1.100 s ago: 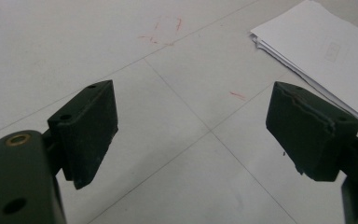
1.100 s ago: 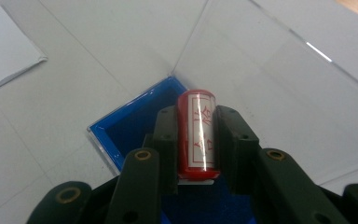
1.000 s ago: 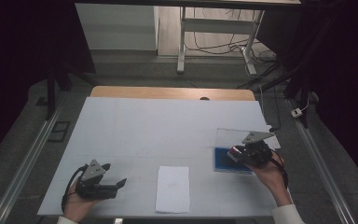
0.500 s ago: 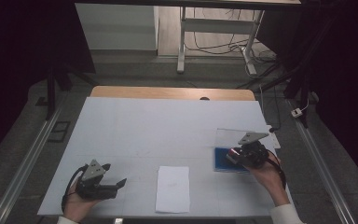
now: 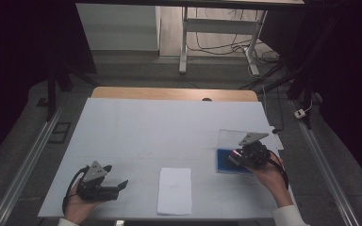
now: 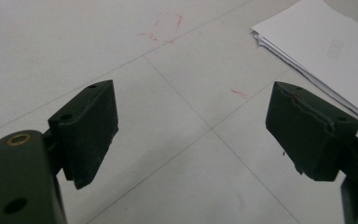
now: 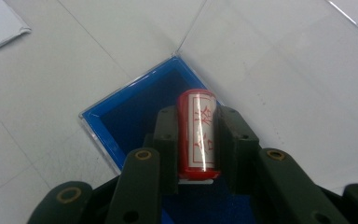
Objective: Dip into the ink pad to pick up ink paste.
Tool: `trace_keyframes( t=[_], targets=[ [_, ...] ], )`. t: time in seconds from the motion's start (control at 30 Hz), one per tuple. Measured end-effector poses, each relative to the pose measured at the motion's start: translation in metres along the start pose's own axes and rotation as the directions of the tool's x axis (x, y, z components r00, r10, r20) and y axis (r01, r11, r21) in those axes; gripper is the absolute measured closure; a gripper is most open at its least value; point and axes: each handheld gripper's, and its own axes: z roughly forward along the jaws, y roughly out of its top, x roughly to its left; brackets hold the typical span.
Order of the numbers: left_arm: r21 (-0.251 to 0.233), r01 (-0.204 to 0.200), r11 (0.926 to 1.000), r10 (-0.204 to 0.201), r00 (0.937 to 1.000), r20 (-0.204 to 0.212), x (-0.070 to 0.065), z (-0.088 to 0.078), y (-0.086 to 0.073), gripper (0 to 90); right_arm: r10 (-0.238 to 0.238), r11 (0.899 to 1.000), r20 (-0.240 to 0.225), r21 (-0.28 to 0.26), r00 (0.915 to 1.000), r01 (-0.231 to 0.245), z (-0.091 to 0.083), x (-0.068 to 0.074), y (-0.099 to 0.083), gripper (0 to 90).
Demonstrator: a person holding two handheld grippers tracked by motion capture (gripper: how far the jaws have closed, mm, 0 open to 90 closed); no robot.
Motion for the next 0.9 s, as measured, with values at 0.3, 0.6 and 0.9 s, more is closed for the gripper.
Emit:
trace_keyframes(
  t=[0.3, 0.6, 0.9],
  targets=[
    [-0.002, 0.0, 1.0, 0.0, 1.0, 0.001, -0.0006, -0.0006, 0.0003, 17.3, 0.006, 0.998, -0.005, 0.055, 1.0, -0.006, 0.0016, -0.0015, 0.0071, 70.8],
    [-0.004, 0.001, 1.0, -0.001, 1.0, -0.001, -0.0011, -0.0018, 0.0002, 17.3, 0.023, 0.997, -0.014, 0.079, 0.9996, -0.022, 0.0054, -0.0031, 0.0067, 71.1],
    [-0.003, 0.0, 1.0, 0.0, 1.0, 0.0, -0.0014, -0.0018, 0.0002, 17.3, 0.008, 0.997, 0.008, 0.08, 0.9999, -0.009, 0.0062, 0.0003, 0.0066, 71.2]
  ],
)
